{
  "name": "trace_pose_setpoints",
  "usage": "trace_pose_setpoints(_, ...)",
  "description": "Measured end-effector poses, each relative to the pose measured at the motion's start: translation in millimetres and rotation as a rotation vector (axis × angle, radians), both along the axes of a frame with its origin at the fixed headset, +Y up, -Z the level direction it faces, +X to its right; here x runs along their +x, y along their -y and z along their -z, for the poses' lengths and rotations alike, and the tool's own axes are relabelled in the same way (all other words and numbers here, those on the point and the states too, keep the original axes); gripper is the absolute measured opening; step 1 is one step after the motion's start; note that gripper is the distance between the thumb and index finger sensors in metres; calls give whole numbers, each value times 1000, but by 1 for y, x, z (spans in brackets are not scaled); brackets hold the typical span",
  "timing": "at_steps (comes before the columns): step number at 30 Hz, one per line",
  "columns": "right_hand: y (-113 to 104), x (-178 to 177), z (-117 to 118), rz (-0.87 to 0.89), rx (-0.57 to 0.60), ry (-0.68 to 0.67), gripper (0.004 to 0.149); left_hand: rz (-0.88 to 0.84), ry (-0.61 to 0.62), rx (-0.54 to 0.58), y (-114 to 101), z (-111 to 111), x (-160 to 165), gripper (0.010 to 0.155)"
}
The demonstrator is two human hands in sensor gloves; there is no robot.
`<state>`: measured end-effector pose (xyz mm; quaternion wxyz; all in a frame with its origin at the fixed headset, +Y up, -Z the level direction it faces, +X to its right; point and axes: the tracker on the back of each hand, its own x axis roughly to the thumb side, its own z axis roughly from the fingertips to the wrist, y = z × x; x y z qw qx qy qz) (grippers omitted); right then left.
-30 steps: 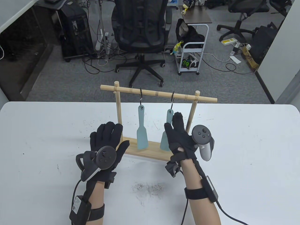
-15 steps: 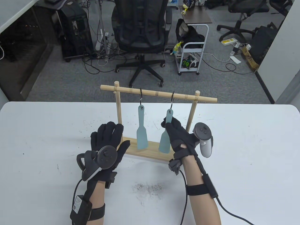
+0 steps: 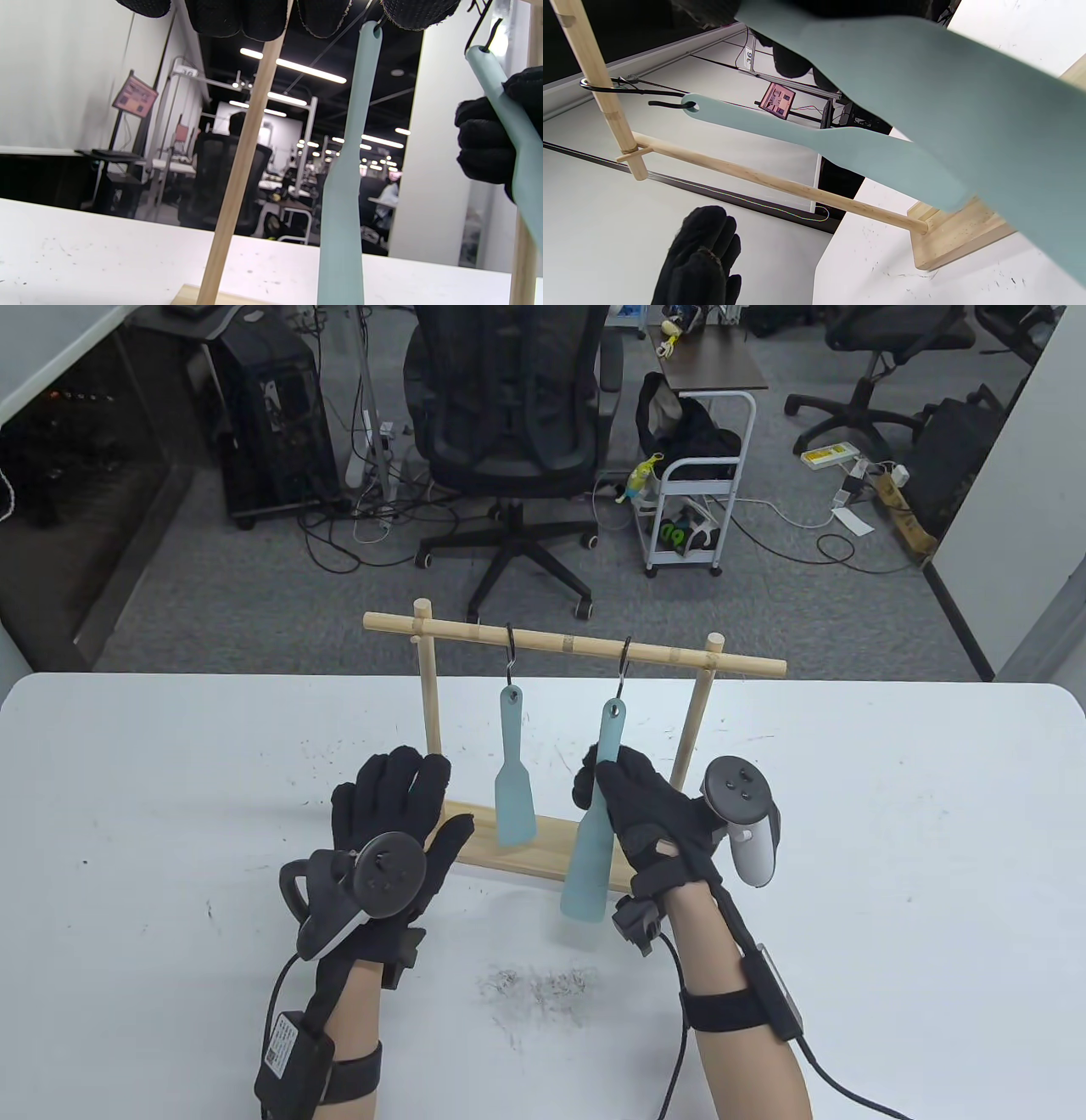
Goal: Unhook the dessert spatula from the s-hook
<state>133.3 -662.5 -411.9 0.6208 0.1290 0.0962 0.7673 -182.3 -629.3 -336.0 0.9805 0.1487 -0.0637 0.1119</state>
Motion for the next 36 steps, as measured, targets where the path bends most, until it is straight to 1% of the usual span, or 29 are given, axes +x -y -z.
trace_pose_setpoints(10,-10,-3,-8,9,1,-37,54,-4,5,-7,0,0,1,73)
trace_pose_setpoints(22,-10,-1,-10,24,6,-51,54,-12,9,-7,-1,0,0,73)
trace_pose_setpoints(36,-22,-3,-17,42,57,-51,54,-14,13,-12,-1,0,0,73)
